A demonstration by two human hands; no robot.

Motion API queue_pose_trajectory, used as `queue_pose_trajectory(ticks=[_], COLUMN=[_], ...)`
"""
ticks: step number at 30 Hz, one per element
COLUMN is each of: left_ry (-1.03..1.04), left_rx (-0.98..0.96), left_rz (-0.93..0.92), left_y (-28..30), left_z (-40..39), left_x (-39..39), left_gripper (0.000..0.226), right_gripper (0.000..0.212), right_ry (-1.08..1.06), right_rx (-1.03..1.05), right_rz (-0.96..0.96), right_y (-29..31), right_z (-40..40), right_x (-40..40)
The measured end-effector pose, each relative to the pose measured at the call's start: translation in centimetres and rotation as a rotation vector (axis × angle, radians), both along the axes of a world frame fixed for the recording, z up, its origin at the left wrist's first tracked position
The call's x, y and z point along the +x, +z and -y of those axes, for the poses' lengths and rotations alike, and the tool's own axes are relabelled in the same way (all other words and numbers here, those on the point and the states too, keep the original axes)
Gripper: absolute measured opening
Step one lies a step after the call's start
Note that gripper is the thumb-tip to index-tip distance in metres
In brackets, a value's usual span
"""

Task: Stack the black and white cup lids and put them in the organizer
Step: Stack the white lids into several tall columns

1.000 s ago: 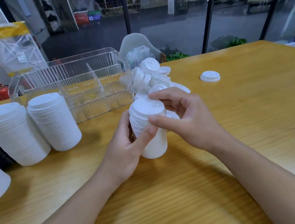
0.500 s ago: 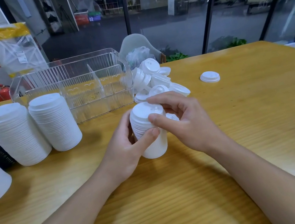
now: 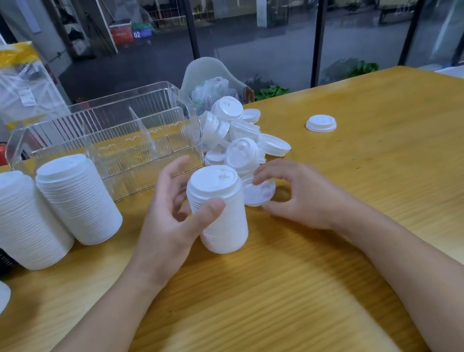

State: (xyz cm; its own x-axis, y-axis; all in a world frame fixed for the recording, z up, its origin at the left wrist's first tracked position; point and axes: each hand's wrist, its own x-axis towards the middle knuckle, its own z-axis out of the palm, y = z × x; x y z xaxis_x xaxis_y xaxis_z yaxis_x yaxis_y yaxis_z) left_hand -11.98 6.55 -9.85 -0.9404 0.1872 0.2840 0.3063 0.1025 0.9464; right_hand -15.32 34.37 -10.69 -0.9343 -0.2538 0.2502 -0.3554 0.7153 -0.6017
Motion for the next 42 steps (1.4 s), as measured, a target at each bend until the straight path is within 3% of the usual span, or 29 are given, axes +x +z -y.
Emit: queue_pose_trajectory(ticks=[3,8,11,13,16,18,22,24,26,28,35,38,42], left_ry=[-0.012,-0.021,-0.036,-0.055,-0.082,-0.091,-0.101,-0.103,-0.103,-0.102,-0.109,-0.110,-0.123], left_rx=[0.000,0.023,0.049,0.060,0.050,0.054,0.056,0.053,0.048,0.044,0.034,0.026,0.012], left_rz=[-0.023,-0.016,-0.006,0.001,0.005,0.007,0.002,0.001,-0.003,-0.007,-0.001,-0.004,0.004], left_y=[0.2,-0.2,-0.3,-0.4,-0.4,-0.4,-0.5,-0.5,-0.6,-0.7,-0.9,-0.9,-0.9], left_z=[-1.3,-2.6,-2.6,-2.6,-2.7,-2.6,-2.6,-2.5,-2.5,-2.3,-2.0,-2.0,-2.2], left_x=[0.2,0.5,0.7,0.9,1.0,1.0,0.9,0.8,0.8,0.7,0.6,0.6,0.6], left_gripper=[0.089,0.064,0.064,0.065,0.061,0.058,0.066,0.066,0.069,0.074,0.074,0.070,0.070], right_gripper=[0.028,0.012,0.003,0.013,0.007,0.012,0.015,0.033,0.068,0.082,0.067,0.053,0.039], right_ry=[-0.015,-0.014,-0.054,-0.100,-0.200,-0.270,-0.342,-0.317,-0.274,-0.261,-0.305,-0.202,0.094], right_rx=[0.094,0.079,-0.081,-0.269,-0.559,-0.602,-0.519,-0.455,-0.371,-0.295,-0.262,-0.469,-0.786], right_rz=[-0.006,-0.069,-0.058,-0.038,0.083,0.173,0.132,0.192,0.274,0.279,0.221,0.147,0.064], right_y=[-0.4,-0.9,-0.3,0.3,0.8,0.4,0.2,0.2,0.0,-0.1,0.6,1.9,3.8], right_z=[0.5,0.5,0.6,0.7,0.7,0.5,0.4,0.3,0.1,0.1,0.5,0.8,2.1], right_x=[-0.1,-0.4,-0.3,-0.1,-0.3,-0.5,-0.6,-0.4,-0.3,-0.2,0.3,1.2,2.8])
